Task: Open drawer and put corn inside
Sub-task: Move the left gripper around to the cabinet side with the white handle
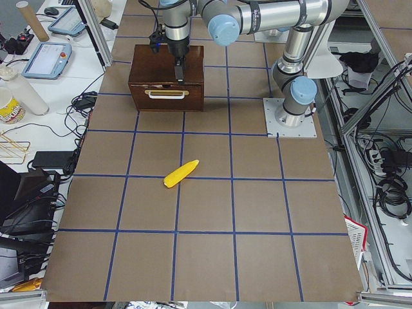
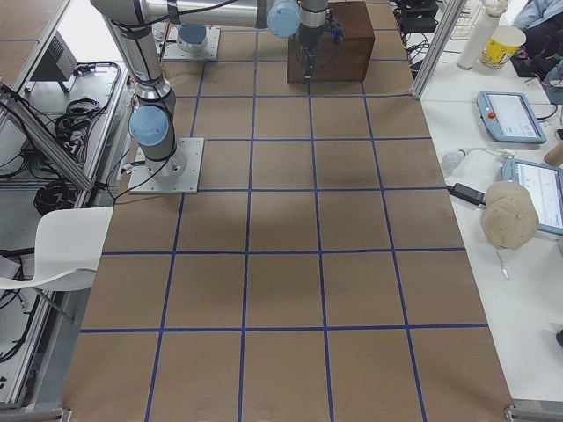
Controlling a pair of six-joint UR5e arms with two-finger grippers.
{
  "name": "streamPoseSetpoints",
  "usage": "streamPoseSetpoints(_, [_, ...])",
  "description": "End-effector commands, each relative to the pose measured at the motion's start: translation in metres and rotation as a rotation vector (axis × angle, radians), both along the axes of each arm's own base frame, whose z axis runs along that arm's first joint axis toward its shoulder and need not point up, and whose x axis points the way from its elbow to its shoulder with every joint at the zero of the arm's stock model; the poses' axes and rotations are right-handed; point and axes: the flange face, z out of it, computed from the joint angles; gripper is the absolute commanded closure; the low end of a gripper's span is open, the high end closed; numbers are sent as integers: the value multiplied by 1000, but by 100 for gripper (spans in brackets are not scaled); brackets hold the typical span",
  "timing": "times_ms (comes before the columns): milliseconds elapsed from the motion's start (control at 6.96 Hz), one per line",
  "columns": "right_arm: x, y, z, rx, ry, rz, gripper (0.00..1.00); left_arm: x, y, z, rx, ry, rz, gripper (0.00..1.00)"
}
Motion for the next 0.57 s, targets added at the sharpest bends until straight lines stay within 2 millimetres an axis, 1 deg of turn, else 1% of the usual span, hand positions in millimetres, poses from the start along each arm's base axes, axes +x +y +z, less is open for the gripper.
streamPoseSetpoints(0, [0, 0, 0, 0, 0, 0, 0, 35, -16, -24, -7, 19, 19, 0])
streamPoseSetpoints(287, [0, 0, 0, 0, 0, 0, 0, 43, -46, -57, -57, 86, 23, 0])
streamPoseSetpoints(431, [0, 0, -1, 2, -1, 0, 0, 42, -57, -75, -60, 146, 26, 0])
